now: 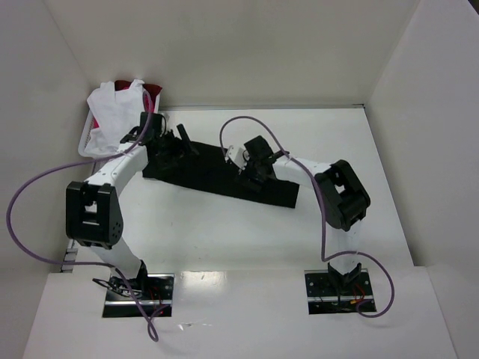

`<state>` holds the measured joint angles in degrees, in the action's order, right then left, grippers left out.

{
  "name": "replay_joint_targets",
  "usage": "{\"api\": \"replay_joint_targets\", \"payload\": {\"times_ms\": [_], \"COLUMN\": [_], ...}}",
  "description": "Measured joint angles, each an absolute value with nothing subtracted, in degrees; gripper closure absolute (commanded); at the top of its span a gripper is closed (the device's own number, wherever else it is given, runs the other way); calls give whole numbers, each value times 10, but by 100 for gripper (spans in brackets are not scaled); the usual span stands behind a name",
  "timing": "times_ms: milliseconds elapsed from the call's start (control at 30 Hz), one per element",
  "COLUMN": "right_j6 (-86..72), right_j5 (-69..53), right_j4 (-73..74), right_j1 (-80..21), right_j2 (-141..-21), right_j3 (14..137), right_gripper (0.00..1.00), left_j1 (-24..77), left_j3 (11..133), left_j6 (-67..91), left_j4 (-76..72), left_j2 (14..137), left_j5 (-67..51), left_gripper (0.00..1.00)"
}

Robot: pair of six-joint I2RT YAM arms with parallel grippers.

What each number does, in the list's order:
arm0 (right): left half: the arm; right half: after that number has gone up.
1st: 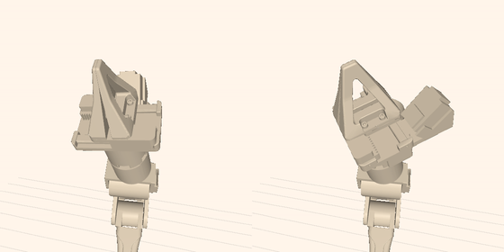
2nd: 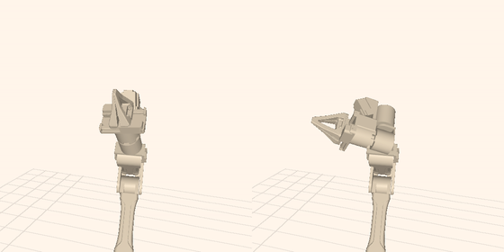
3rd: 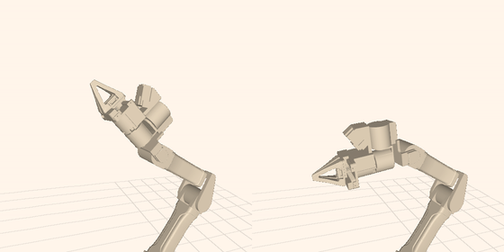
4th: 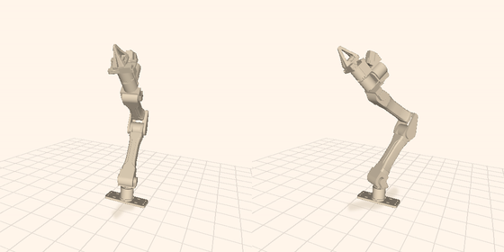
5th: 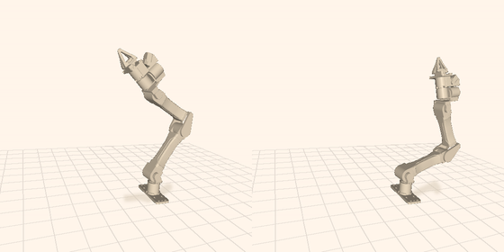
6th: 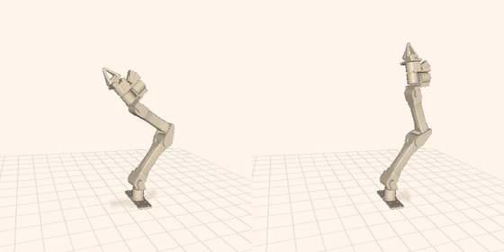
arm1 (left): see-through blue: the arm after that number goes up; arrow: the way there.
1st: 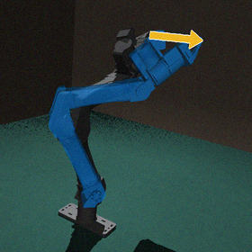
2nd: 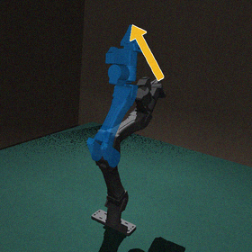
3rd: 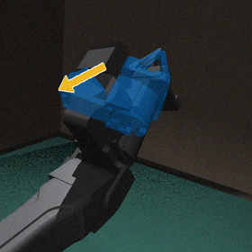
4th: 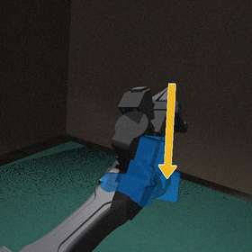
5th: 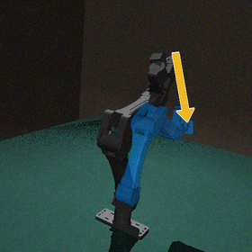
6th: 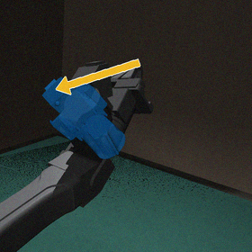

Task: Fold and stack the t-shirts
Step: Rotate the tshirt 90 degrees

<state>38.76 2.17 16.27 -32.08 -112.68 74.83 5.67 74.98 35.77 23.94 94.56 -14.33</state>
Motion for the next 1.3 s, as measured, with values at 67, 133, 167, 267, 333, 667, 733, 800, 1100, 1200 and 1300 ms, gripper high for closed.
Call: {"api": "replay_joint_targets", "payload": {"times_ms": [67,133,167,267,333,667,733,800,1100,1200,1300], "right_j6": [378,364,356,325,306,248,247,247,261,267,271], "right_j5": [22,15,10,-17,-30,-73,-67,-58,-10,-4,2], "right_j4": [165,173,182,203,209,207,208,209,203,196,192], "right_j1": [-344,-364,-370,-385,-390,-434,-441,-445,-425,-404,-386], "right_j2": [-1110,-1091,-1081,-1049,-1024,-955,-955,-955,-955,-955,-964], "right_j3": [728,707,696,668,648,601,590,584,595,600,607], "right_gripper": [0,0,0,0,0,0,0,0,0,0,0], "left_j1": [57,57,57,57,57,57,58,60,85,91,97], "left_j3": [735,725,722,719,719,720,725,737,838,875,906], "left_j6": [374,388,395,413,424,463,470,472,482,482,482], "left_j4": [243,244,244,244,243,243,245,247,270,282,292], "left_j2": [965,981,986,994,1001,1070,1080,1093,1160,1185,1206], "left_j5": [-131,-116,-108,-78,-61,3,11,18,48,57,63], "left_gripper": [0,0,0,0,0,0,0,0,0,0,0]}}
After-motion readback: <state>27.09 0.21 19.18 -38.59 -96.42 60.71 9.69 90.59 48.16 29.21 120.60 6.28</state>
